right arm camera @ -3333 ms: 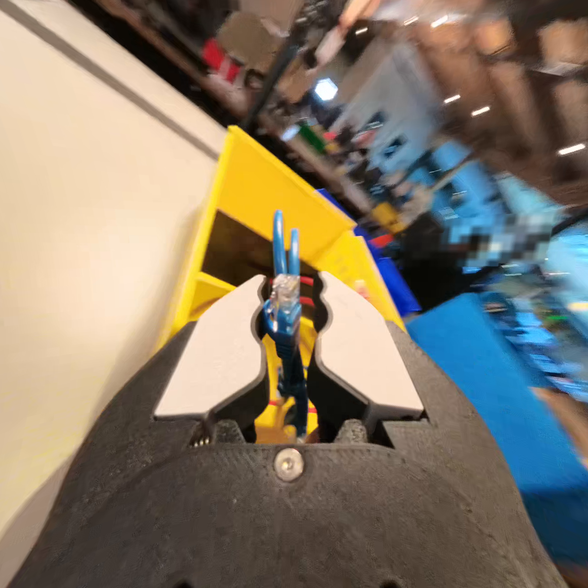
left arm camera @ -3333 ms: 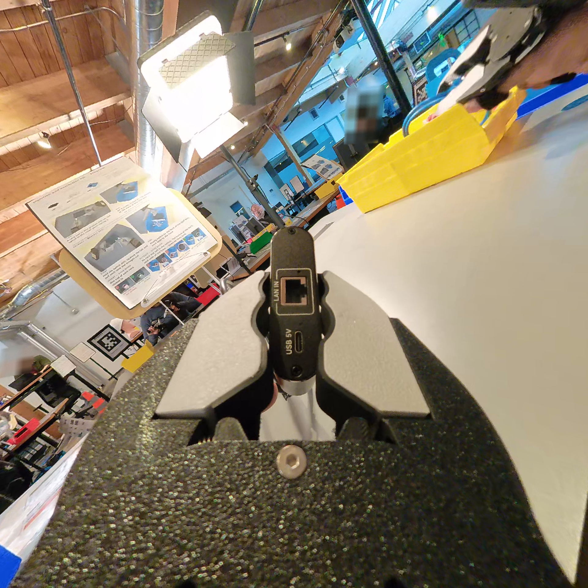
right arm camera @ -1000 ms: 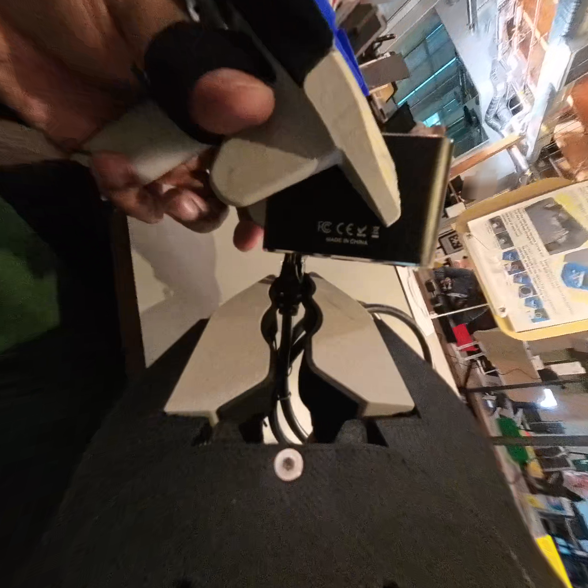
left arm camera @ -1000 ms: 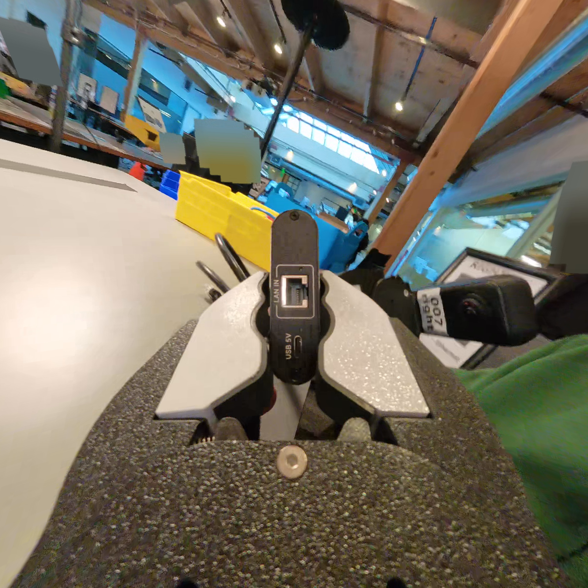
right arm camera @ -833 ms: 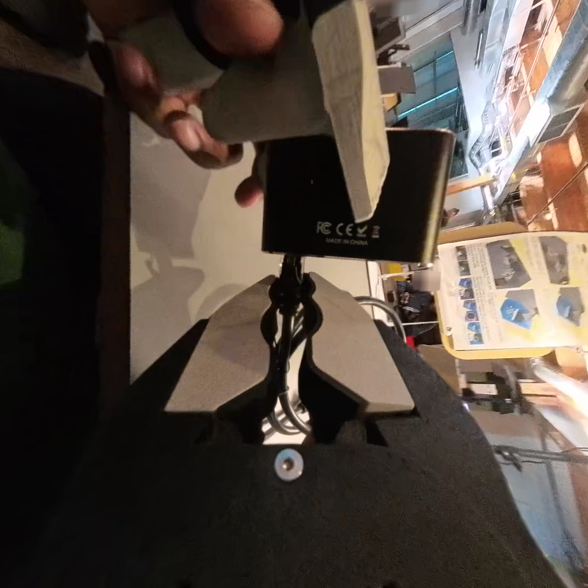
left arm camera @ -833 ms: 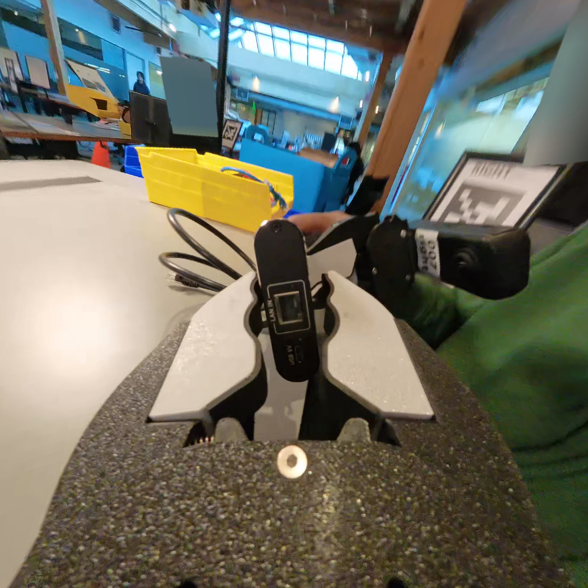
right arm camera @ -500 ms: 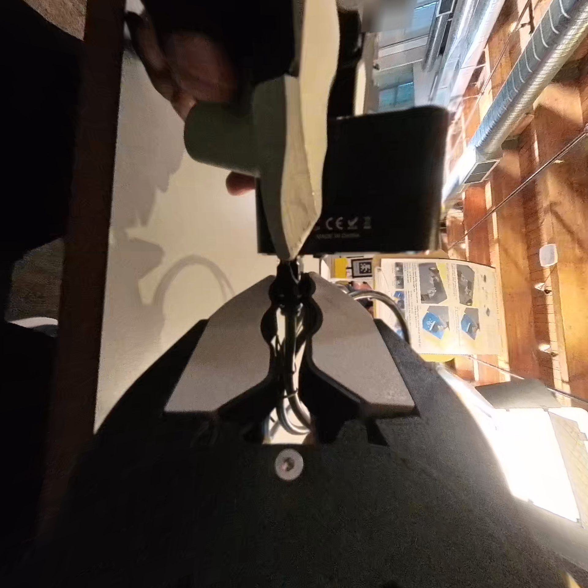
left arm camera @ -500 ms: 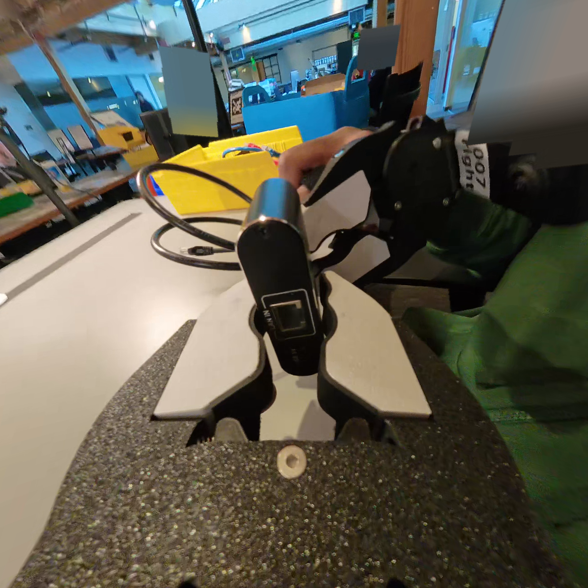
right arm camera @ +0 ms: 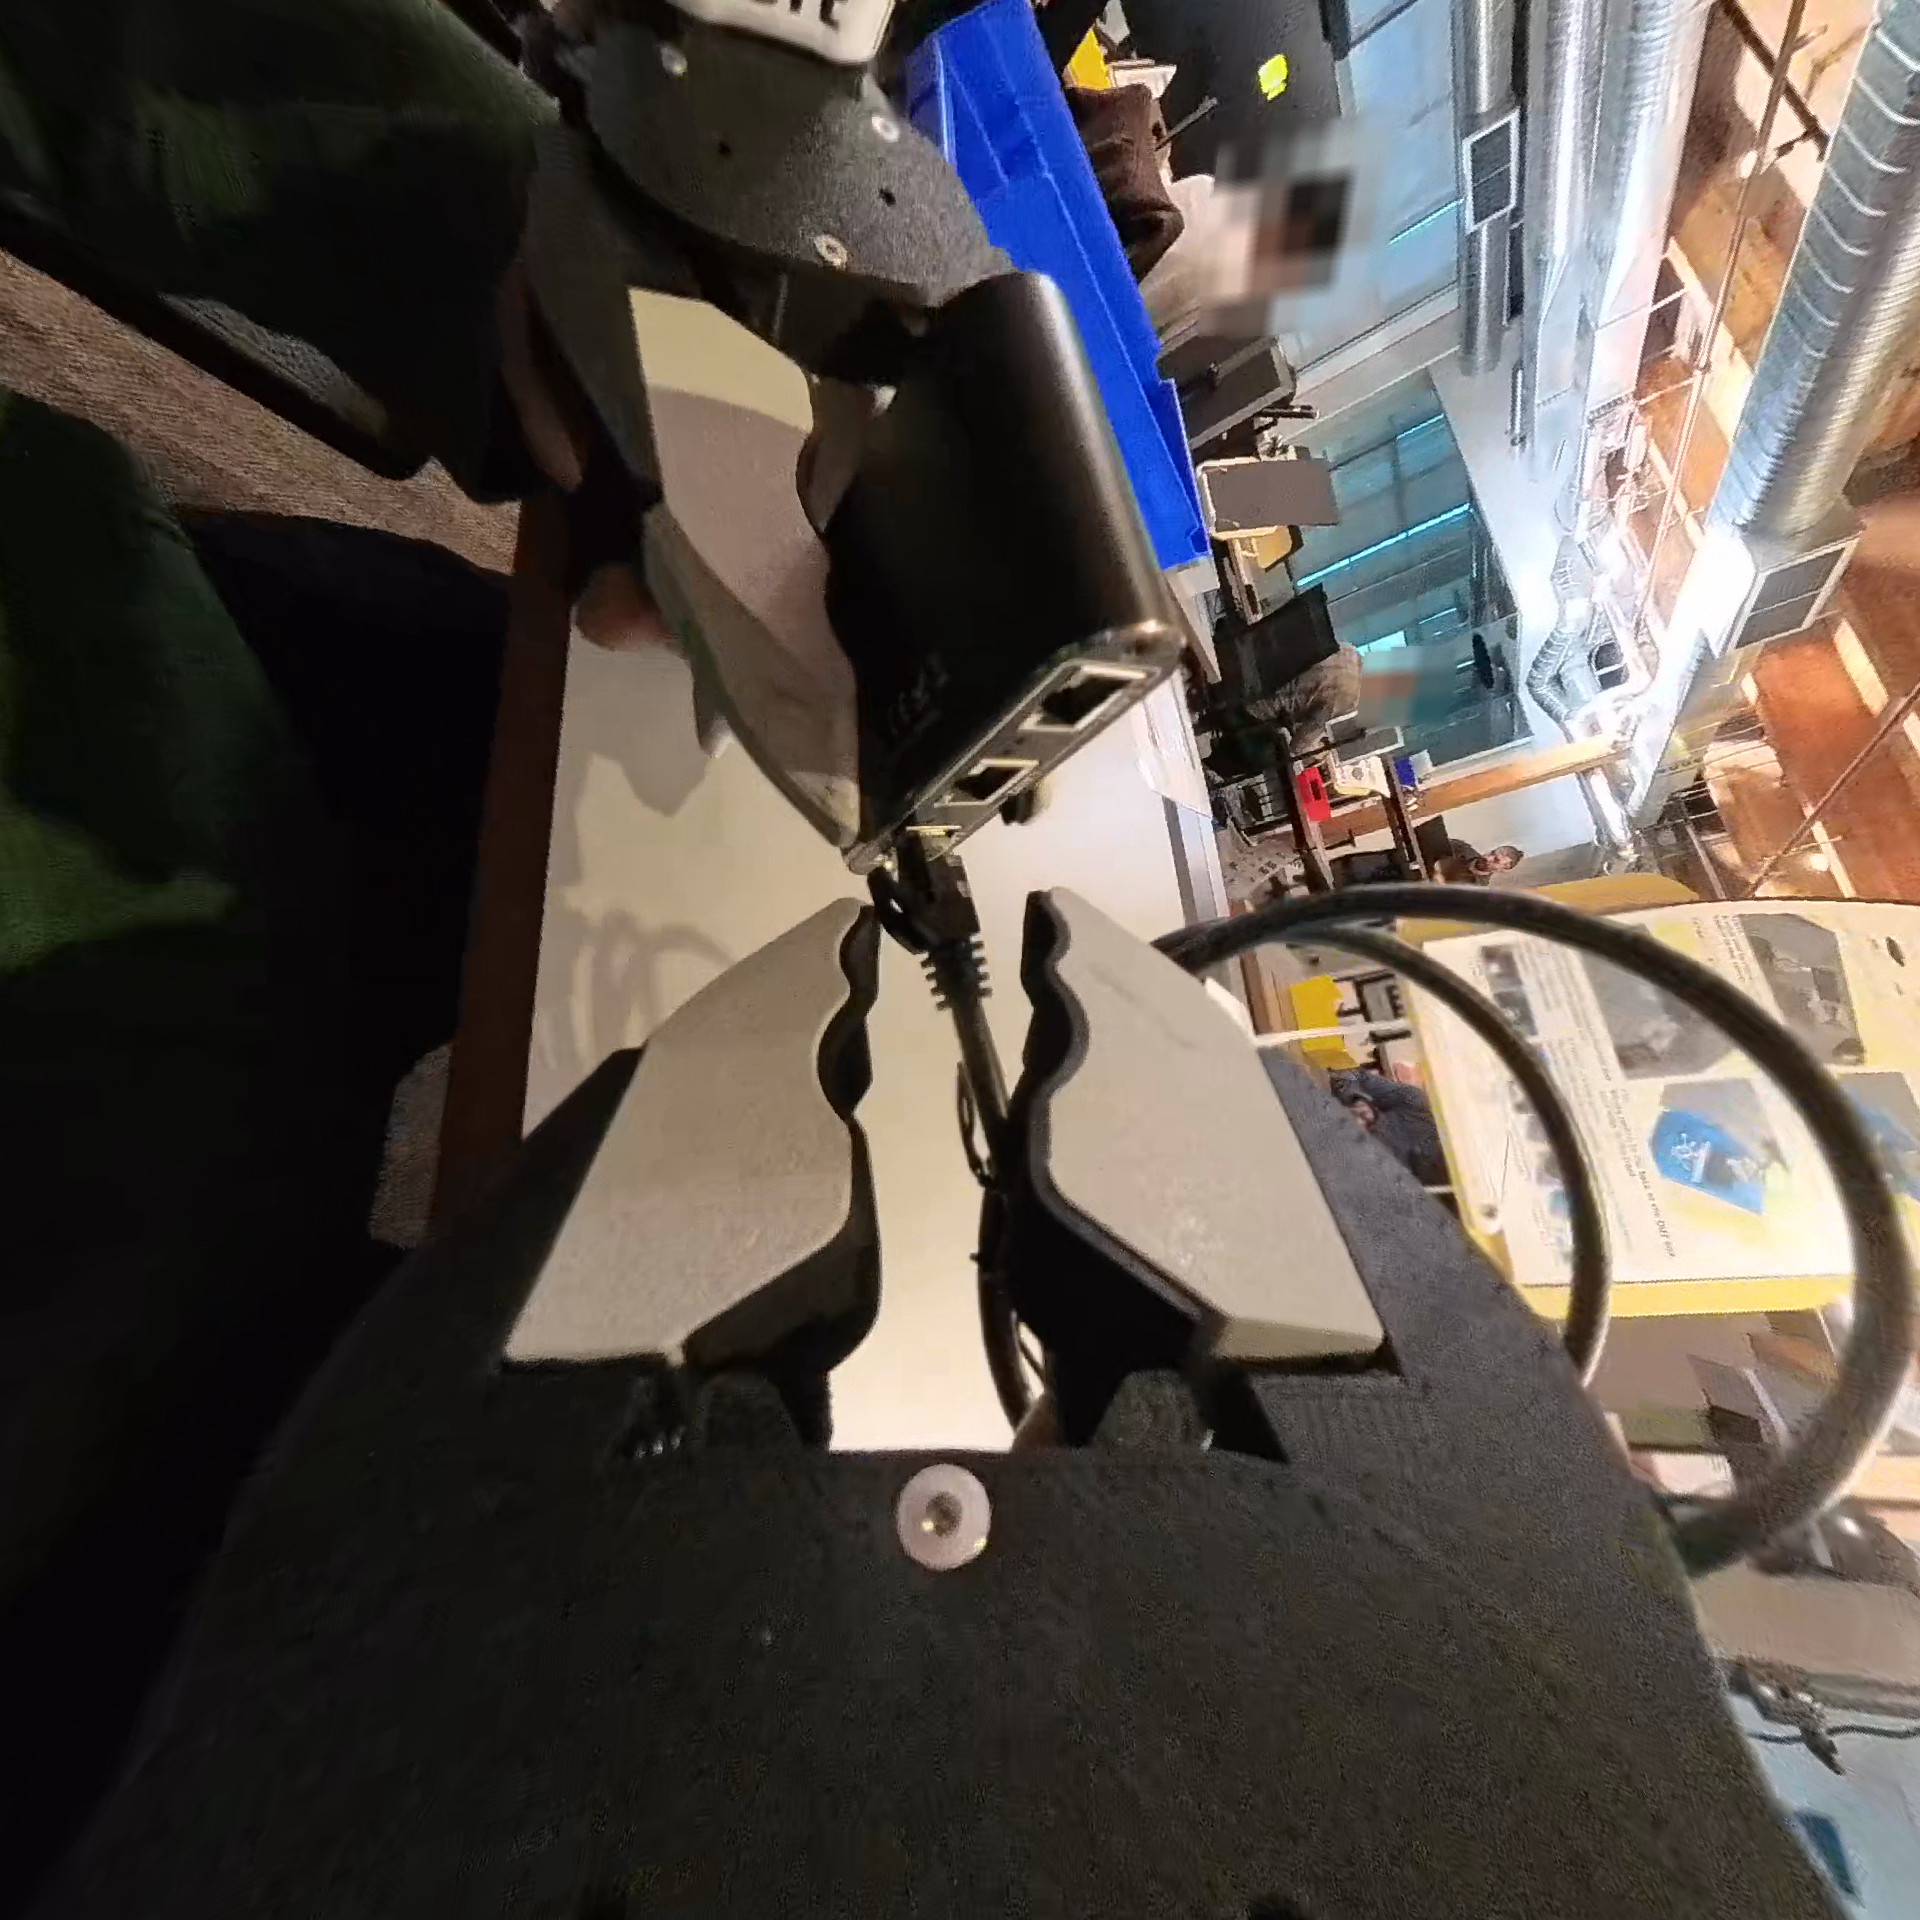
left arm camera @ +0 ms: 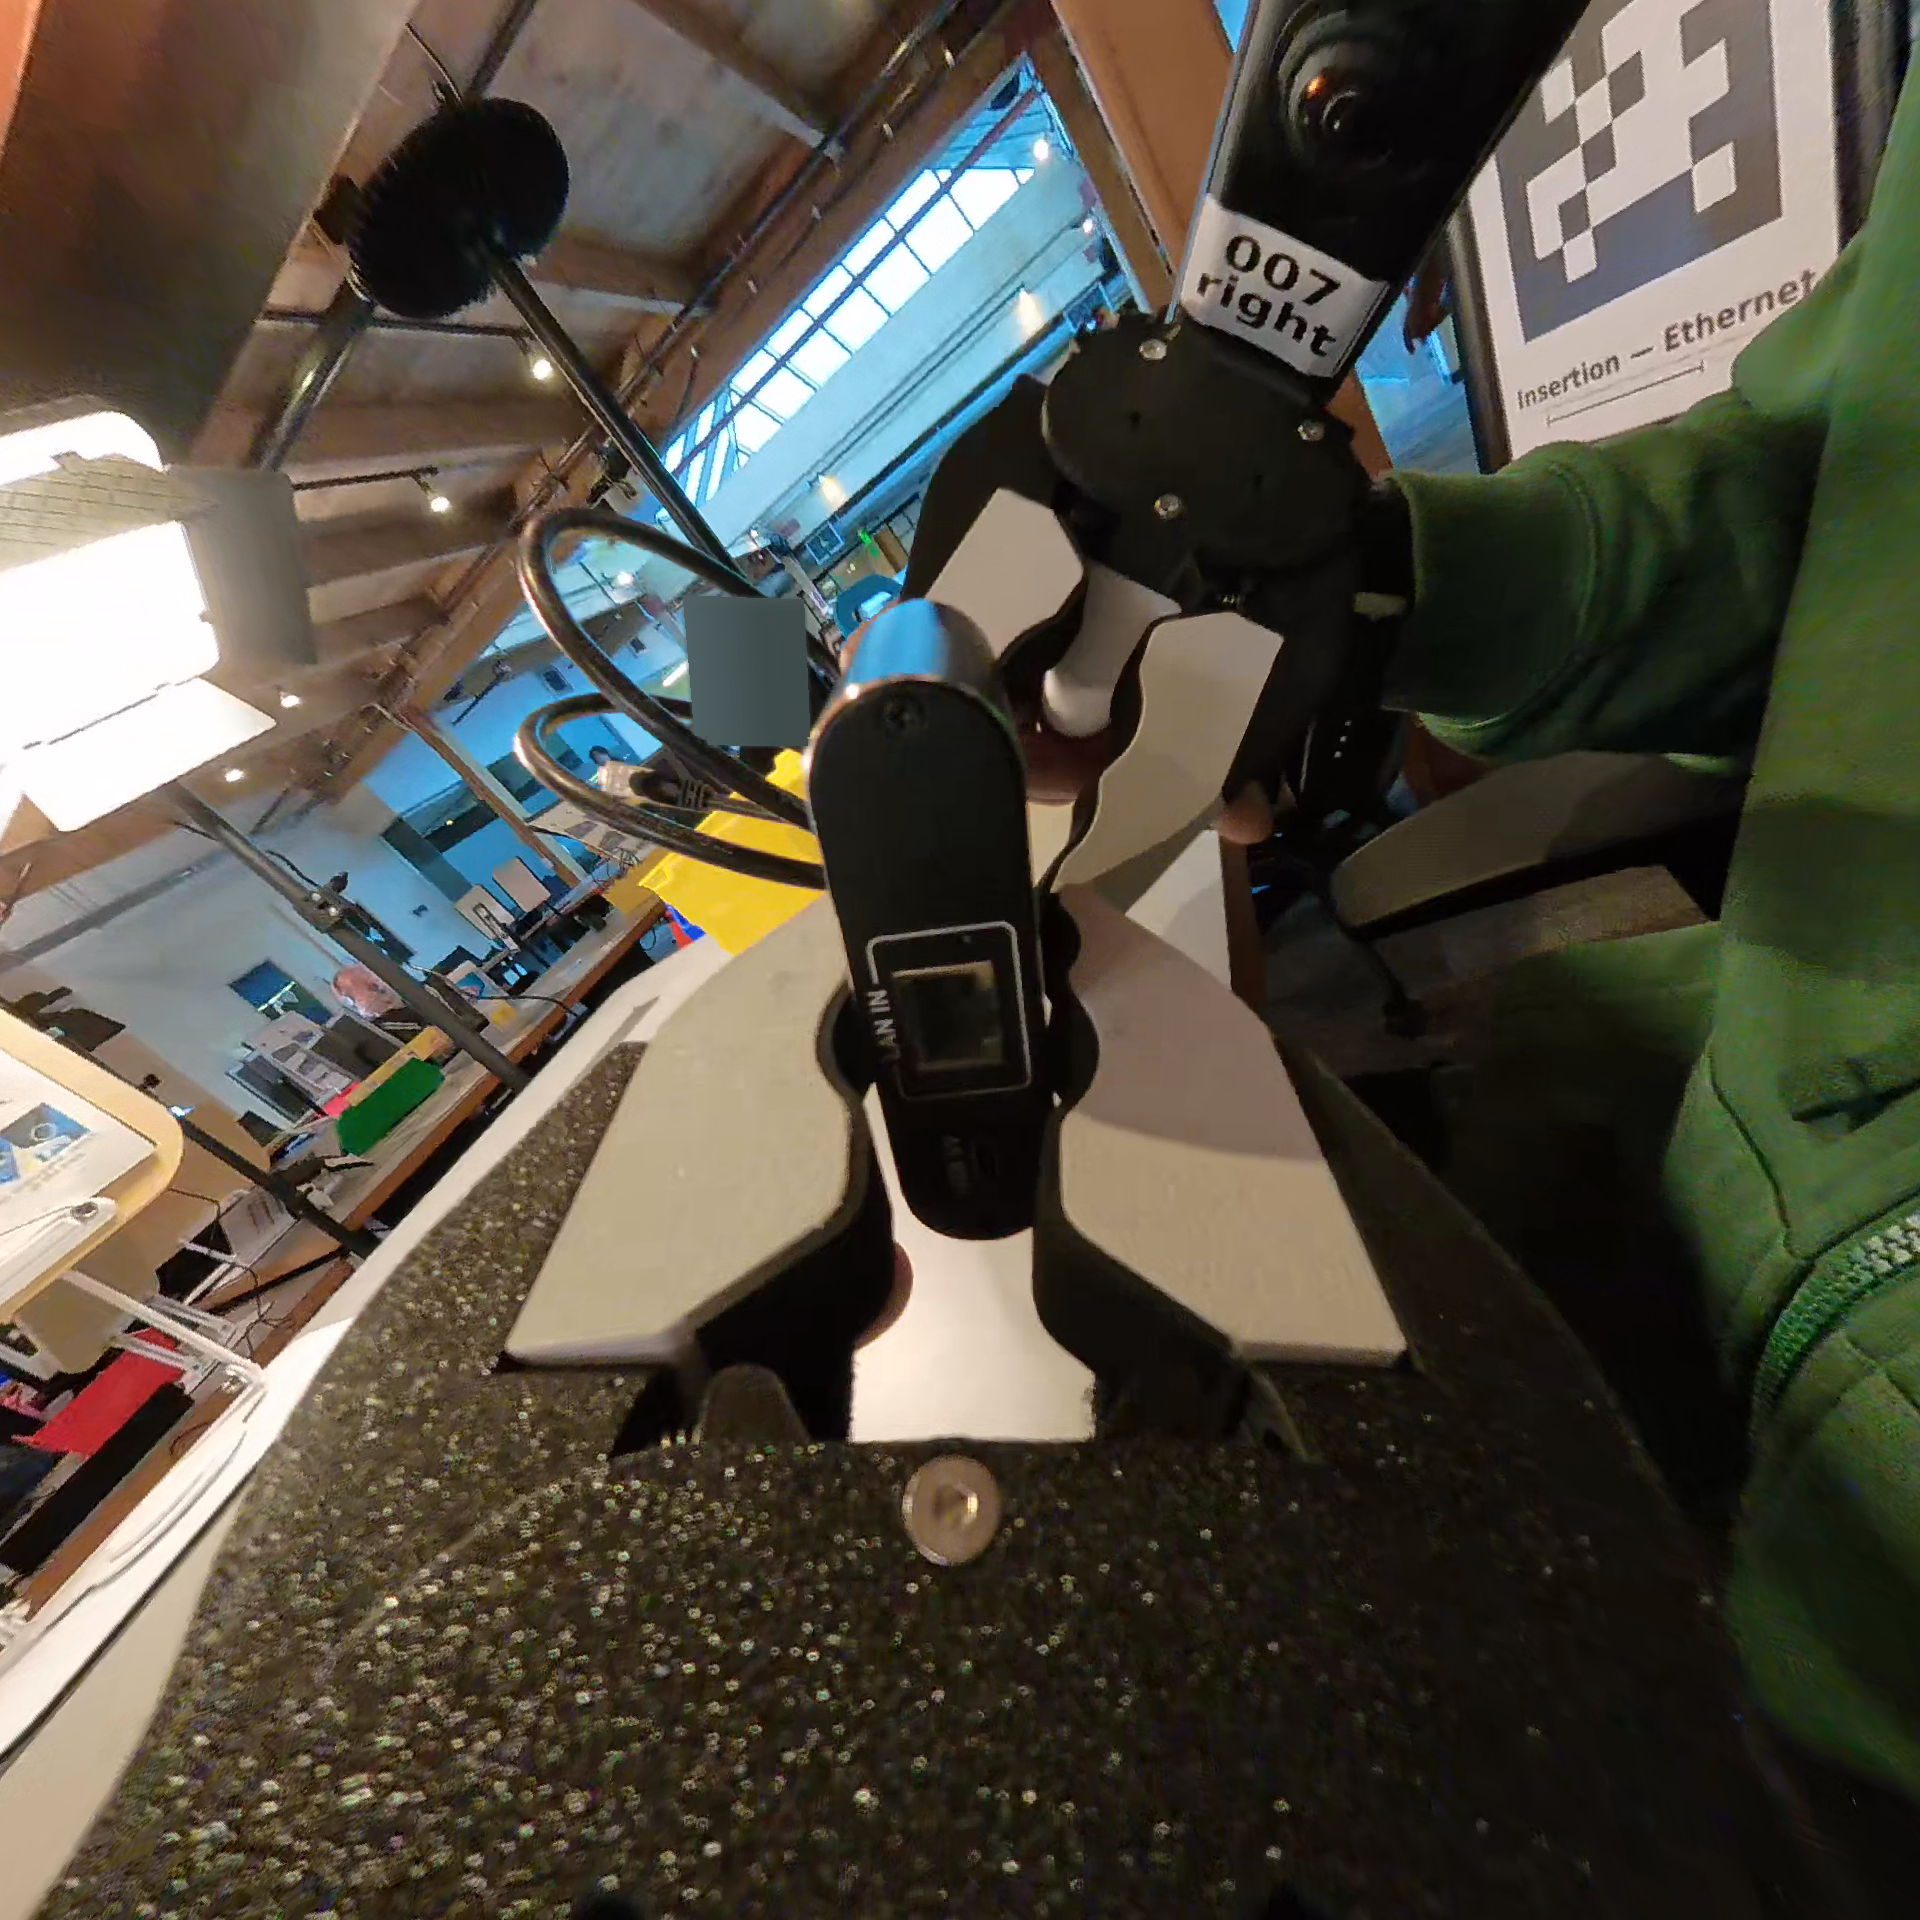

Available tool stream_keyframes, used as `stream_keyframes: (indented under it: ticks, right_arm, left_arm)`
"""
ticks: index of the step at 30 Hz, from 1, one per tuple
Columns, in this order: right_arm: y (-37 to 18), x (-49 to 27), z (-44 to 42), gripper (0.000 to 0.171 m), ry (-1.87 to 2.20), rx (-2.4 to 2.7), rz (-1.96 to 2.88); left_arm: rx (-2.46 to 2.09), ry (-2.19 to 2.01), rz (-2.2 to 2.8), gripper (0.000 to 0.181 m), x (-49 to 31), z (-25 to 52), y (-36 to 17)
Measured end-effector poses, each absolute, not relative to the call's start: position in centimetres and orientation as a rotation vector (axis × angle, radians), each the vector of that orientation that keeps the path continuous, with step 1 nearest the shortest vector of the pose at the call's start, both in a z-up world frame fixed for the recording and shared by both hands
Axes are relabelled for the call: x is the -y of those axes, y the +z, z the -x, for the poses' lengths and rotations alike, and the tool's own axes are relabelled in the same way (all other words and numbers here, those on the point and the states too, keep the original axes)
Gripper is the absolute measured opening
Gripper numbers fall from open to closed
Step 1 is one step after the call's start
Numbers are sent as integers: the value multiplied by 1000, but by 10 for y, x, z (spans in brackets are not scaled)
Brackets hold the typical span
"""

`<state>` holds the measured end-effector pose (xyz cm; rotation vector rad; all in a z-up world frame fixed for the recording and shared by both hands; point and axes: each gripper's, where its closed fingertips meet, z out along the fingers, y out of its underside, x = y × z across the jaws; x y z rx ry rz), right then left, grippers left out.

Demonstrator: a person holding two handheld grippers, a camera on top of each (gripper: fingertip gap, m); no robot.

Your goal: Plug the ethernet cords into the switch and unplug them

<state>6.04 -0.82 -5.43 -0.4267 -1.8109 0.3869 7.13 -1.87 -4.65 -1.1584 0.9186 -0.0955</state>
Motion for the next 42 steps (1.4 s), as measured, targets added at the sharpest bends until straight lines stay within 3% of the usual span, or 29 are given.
stream_keyframes:
  ticks: [26, 42]
  right_arm:
    - [-75, -9, -50, 19, 233, 1854, 479]
    - [-90, 1, -48, 13, 337, 1911, 492]
  left_arm:
    - [-965, 128, 1280, 29, 0, -58, -68]
    - [-1043, 163, 1229, 33, 6, -65, -74]
